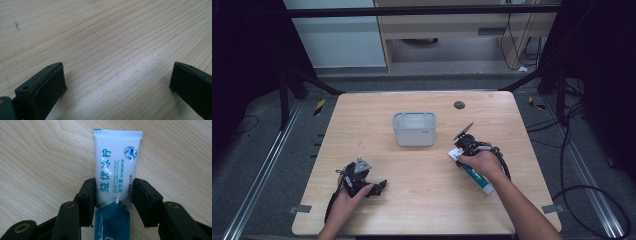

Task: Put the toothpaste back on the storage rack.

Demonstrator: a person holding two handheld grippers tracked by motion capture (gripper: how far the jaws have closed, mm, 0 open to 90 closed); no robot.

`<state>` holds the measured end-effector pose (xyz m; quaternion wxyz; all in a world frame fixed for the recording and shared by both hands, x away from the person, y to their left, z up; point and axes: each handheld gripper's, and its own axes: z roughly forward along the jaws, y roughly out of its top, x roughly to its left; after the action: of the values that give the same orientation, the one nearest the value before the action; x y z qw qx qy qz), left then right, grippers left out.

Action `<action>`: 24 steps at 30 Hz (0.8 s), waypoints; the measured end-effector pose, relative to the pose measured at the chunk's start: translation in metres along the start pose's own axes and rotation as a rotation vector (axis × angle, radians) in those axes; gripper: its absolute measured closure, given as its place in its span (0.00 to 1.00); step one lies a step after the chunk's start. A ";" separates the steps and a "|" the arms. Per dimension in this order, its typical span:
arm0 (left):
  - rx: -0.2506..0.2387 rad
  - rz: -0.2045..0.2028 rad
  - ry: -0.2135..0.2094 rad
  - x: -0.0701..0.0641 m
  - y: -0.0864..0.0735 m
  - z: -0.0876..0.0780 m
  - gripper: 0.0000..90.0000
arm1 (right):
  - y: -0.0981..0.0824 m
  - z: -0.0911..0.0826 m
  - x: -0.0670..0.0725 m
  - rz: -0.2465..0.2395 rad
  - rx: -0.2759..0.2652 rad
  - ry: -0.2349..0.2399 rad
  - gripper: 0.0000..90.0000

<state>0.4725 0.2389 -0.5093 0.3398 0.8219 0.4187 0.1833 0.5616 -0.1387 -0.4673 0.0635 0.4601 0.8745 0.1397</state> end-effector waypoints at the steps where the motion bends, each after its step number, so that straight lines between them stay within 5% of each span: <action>1: 0.000 0.000 0.000 0.000 0.000 0.000 0.00 | 0.000 0.001 0.000 -0.003 0.003 -0.002 0.59; 24: 0.002 0.002 0.001 0.000 0.000 0.000 0.00 | 0.001 0.000 0.002 -0.008 0.024 -0.017 0.69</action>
<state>0.4724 0.2390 -0.5091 0.3387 0.8227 0.4181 0.1835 0.5610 -0.1361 -0.4672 0.0658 0.4584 0.8774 0.1251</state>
